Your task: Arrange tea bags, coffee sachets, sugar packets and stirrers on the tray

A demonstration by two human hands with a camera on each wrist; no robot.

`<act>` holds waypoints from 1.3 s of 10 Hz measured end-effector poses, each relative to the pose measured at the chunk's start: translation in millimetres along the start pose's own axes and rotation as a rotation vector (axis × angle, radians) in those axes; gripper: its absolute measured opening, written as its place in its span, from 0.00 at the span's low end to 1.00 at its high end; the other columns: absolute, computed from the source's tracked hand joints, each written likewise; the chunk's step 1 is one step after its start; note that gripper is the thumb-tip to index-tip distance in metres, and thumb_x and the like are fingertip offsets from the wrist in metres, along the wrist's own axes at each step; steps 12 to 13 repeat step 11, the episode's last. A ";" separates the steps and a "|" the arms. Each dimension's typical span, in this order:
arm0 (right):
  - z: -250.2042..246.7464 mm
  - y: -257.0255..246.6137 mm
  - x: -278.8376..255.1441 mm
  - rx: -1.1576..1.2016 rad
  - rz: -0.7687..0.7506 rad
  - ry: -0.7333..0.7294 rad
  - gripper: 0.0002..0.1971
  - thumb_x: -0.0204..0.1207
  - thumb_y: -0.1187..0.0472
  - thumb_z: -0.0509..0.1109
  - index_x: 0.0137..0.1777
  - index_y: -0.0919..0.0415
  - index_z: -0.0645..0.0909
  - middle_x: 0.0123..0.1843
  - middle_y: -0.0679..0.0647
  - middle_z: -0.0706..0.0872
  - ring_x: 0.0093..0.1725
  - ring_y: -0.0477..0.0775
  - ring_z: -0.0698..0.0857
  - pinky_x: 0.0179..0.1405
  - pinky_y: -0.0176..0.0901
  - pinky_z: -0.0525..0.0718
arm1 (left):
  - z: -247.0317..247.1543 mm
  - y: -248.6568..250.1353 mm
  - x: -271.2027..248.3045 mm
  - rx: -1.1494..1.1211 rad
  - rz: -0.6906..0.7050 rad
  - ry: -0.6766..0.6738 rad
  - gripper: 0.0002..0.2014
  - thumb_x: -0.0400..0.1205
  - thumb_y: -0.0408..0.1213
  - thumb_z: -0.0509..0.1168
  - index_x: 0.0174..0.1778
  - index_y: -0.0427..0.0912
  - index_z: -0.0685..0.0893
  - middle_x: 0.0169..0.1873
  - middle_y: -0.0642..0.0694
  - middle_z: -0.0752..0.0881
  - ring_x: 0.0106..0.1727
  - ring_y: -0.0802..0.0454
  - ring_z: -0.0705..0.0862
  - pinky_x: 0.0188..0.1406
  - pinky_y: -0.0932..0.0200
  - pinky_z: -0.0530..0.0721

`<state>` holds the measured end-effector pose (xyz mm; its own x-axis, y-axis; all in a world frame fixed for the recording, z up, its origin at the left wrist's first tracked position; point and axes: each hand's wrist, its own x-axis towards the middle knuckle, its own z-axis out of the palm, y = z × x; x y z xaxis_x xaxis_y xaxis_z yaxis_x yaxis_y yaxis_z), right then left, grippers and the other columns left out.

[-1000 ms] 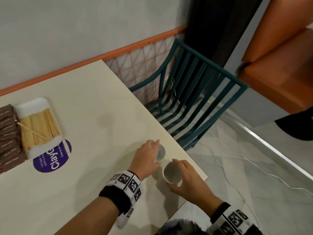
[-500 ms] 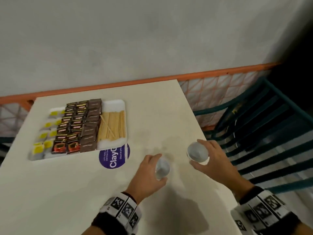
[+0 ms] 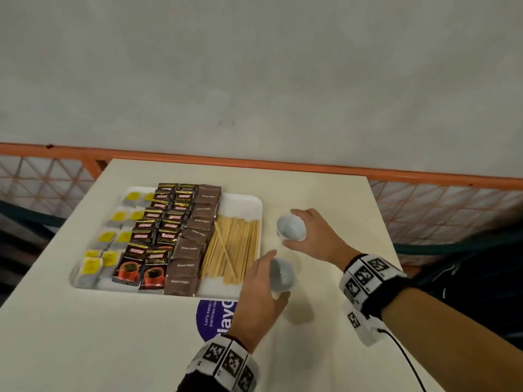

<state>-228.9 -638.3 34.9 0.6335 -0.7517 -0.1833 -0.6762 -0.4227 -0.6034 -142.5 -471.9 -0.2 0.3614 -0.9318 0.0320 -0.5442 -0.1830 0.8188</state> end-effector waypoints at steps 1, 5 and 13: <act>10.1 2.0 29.1 0.008 0.022 -0.014 0.40 0.68 0.54 0.77 0.77 0.58 0.61 0.73 0.57 0.67 0.71 0.54 0.71 0.62 0.34 0.64 | 3.9 -12.3 17.8 -0.005 0.009 0.041 0.36 0.74 0.40 0.73 0.76 0.48 0.64 0.70 0.51 0.74 0.64 0.64 0.67 0.67 0.70 0.63; 21.9 7.1 67.0 -0.015 0.037 -0.075 0.40 0.68 0.61 0.77 0.78 0.59 0.60 0.75 0.56 0.64 0.73 0.54 0.69 0.63 0.33 0.63 | 24.6 -32.7 47.2 -0.111 0.005 0.072 0.34 0.73 0.44 0.74 0.74 0.52 0.67 0.67 0.54 0.77 0.67 0.59 0.75 0.69 0.59 0.75; 14.8 12.6 48.4 0.156 0.080 -0.023 0.47 0.68 0.57 0.78 0.80 0.54 0.52 0.77 0.57 0.62 0.74 0.56 0.67 0.75 0.54 0.69 | 24.2 -45.1 40.7 -0.080 -0.006 0.048 0.36 0.74 0.49 0.72 0.76 0.49 0.64 0.70 0.56 0.72 0.72 0.59 0.70 0.74 0.57 0.69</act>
